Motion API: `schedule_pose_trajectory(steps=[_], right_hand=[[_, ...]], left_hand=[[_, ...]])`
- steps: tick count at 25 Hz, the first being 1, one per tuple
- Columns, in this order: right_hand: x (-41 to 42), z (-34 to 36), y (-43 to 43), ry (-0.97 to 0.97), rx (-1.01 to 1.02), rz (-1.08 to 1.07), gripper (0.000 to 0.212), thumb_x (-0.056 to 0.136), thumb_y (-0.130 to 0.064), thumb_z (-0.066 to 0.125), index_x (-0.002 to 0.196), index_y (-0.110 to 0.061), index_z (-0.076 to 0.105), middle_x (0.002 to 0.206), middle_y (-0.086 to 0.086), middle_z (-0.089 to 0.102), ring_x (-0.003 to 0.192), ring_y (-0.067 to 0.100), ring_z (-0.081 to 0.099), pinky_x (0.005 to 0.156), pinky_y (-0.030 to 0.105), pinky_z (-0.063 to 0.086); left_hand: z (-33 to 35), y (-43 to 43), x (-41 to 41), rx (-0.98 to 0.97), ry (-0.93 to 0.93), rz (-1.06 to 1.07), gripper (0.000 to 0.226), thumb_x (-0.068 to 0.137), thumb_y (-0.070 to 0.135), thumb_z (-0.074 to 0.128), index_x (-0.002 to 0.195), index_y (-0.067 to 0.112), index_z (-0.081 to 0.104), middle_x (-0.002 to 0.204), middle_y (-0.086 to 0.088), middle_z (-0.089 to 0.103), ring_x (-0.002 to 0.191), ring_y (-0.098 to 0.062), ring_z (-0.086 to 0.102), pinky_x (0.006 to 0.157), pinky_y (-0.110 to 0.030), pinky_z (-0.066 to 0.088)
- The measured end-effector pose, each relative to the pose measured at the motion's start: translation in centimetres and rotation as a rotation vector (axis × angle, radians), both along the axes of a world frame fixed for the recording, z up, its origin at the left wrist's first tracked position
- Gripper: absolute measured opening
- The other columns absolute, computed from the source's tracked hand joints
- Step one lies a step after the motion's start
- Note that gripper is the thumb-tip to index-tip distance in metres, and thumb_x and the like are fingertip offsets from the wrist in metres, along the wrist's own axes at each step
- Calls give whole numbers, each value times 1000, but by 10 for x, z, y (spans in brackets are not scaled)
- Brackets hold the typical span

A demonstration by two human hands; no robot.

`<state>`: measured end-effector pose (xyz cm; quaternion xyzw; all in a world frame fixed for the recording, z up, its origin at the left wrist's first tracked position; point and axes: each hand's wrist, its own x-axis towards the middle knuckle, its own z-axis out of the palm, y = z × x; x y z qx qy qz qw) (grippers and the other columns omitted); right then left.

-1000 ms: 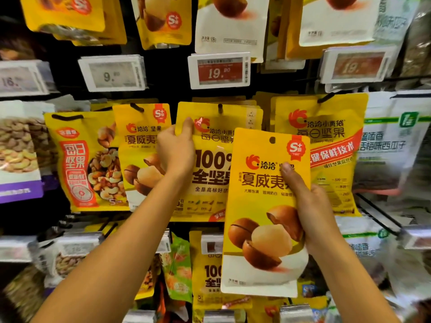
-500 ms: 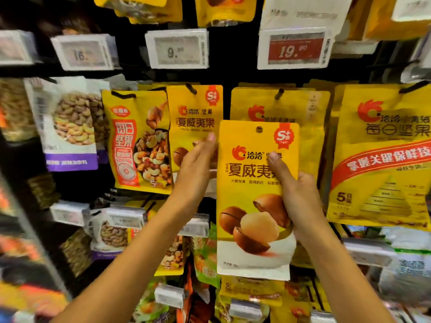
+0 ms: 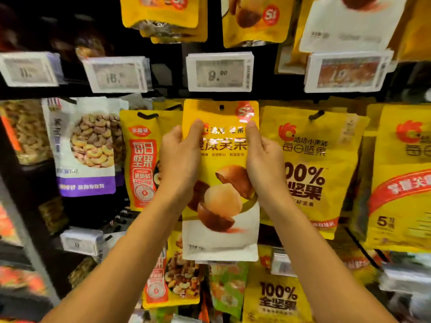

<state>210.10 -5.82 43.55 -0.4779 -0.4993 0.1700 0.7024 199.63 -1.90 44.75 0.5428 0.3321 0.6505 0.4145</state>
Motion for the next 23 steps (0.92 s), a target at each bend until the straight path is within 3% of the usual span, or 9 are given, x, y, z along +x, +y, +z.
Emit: schedule_pose_trajectory(steps=[3, 6, 10, 14, 16, 19, 21, 23], right_hand=[[0, 3, 12, 5, -58, -31, 58, 98, -40, 36, 69, 9, 46, 67, 12, 40, 62, 22, 37, 61, 35, 26], [-1, 2, 17, -10, -64, -98, 49, 99, -35, 37, 54, -16, 30, 54, 6, 28, 51, 15, 28, 54, 32, 20], [-2, -3, 15, -12, -92, -115, 48, 99, -36, 36, 55, -17, 33, 50, 2, 36, 46, 12, 34, 49, 27, 24], [-5, 2, 16, -1, -69, -172, 48, 99, -35, 38, 55, -16, 38, 56, 8, 38, 53, 18, 36, 55, 29, 24], [-3, 6, 19, 17, -111, -158, 42, 99, -34, 38, 65, -11, 49, 66, 16, 46, 61, 22, 44, 61, 30, 30], [2, 6, 23, 21, -143, -185, 43, 97, -36, 40, 59, -17, 42, 69, 17, 45, 64, 24, 42, 63, 34, 30], [5, 3, 28, 25, -142, -206, 45, 97, -37, 40, 56, -17, 39, 65, 16, 45, 62, 23, 43, 62, 32, 30], [5, -2, 34, -23, -149, -261, 51, 98, -37, 38, 52, -16, 36, 49, 1, 47, 52, 11, 45, 53, 22, 32]], left_hand=[[4, 13, 1, -33, 46, 13, 29, 92, 28, 56, 81, 3, 64, 88, -24, 68, 81, -38, 65, 81, -54, 50], [2, 23, 1, -56, 57, 4, 28, 91, 30, 56, 68, 15, 61, 90, -19, 69, 89, -41, 64, 84, -56, 50], [-3, 25, 1, -50, 72, -23, 28, 91, 28, 56, 64, 20, 63, 108, -20, 65, 97, -37, 63, 91, -53, 48], [2, 25, -1, -13, 30, -27, 33, 91, 27, 57, 60, 18, 60, 72, -7, 68, 70, -25, 63, 70, -43, 52], [5, 28, 0, -27, 22, -57, 31, 91, 25, 58, 60, 17, 60, 67, -5, 65, 66, -23, 61, 64, -39, 49], [3, 36, 2, -25, 33, -57, 32, 88, 26, 60, 57, 17, 58, 68, -10, 63, 66, -26, 59, 66, -43, 49], [-2, 45, 5, -10, 17, -71, 27, 89, 27, 59, 64, 17, 62, 74, -13, 66, 73, -31, 63, 73, -48, 52], [-9, 52, 10, 60, 79, -23, 22, 92, 30, 56, 82, 14, 68, 79, -2, 66, 85, -29, 64, 78, -40, 52]])
